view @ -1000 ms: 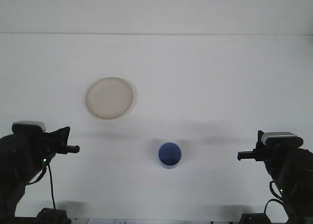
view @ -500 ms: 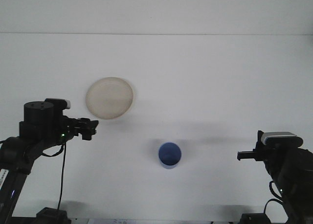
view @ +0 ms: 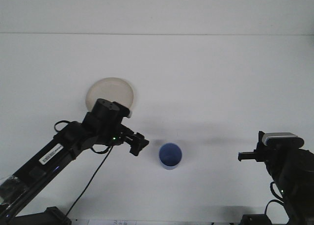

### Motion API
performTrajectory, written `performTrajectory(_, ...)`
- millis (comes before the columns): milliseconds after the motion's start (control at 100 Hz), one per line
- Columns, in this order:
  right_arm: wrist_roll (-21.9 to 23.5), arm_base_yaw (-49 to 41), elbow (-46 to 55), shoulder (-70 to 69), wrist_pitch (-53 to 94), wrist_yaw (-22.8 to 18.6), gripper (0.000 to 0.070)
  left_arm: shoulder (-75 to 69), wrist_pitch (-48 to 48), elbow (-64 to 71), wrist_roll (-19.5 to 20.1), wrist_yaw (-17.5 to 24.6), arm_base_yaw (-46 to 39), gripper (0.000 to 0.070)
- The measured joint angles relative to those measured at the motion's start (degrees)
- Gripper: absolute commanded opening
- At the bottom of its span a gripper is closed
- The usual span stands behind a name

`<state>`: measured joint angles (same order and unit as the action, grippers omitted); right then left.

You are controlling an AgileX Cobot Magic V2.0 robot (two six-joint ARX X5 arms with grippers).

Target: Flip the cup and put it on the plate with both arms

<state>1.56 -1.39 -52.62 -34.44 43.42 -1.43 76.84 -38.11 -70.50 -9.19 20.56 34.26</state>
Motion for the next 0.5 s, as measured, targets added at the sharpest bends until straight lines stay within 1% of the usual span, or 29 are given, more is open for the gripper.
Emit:
performTrajectory(130, 0.00, 0.00, 0.00, 0.00, 0.00, 0.00, 0.0003, 5.29, 0.46, -4.42, 0.04, -2.64, 3.89, 0.0505)
performTrajectory(390, 0.00, 0.00, 0.00, 0.00, 0.00, 0.00, 0.0003, 13.00, 0.77, -7.69, 0.87, -2.75, 9.49, 0.0505)
performTrajectory(500, 0.00, 0.00, 0.00, 0.00, 0.00, 0.00, 0.0003, 15.45, 0.79, -7.72, 0.98, -5.25, 10.86, 0.0505)
